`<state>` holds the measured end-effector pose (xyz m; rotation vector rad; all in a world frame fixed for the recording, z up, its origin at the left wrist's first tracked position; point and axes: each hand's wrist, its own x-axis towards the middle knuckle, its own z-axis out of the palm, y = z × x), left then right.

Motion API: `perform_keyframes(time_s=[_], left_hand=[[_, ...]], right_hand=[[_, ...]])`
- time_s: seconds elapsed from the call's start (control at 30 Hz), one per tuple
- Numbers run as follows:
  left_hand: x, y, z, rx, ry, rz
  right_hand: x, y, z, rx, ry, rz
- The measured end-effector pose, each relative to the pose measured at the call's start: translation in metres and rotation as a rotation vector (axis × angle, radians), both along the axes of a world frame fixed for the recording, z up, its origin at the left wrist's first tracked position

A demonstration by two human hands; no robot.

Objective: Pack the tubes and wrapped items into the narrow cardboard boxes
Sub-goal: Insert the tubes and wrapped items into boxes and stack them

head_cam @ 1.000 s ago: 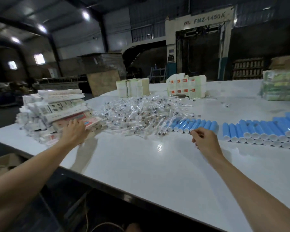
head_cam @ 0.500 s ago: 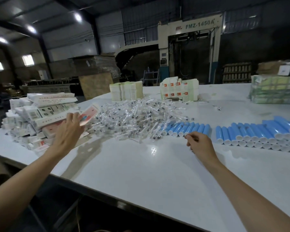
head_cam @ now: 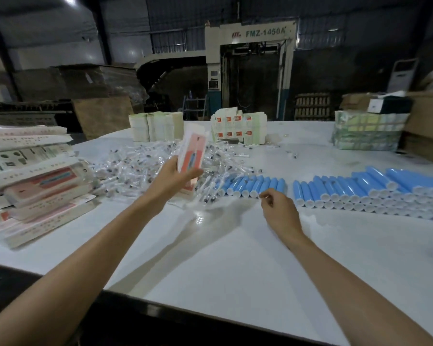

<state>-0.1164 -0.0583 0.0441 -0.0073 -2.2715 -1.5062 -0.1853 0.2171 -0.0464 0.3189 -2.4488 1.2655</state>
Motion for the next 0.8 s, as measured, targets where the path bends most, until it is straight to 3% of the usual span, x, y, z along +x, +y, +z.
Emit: perform_keyframes(time_s=[0.2,0.33,0.53,0.67,0.8], left_hand=[[-0.023,0.073,-0.042,0.192,0.032,-0.138],[-0.027,0.083,-0.067,0.311,0.044,-0.111],[-0.029,0.071,-0.071,0.411,-0.094,-0.086],[-0.033,0.071,-0.07,0.425,-0.042,-0.107],[-0.037,0.075,-0.071,0.427,-0.05,-0.175]], right_hand=[[-0.017,0.015,0.011,0.509,0.028,-0.133],[-0.024,0.014,0.017,0.605,-0.051,-0.117],[-0.009,0.016,0.013,0.753,0.067,-0.289],[0.002,0.03,0.026,0.869,0.081,-0.388],[0.007,0.029,0.032,0.812,-0.057,-0.346]])
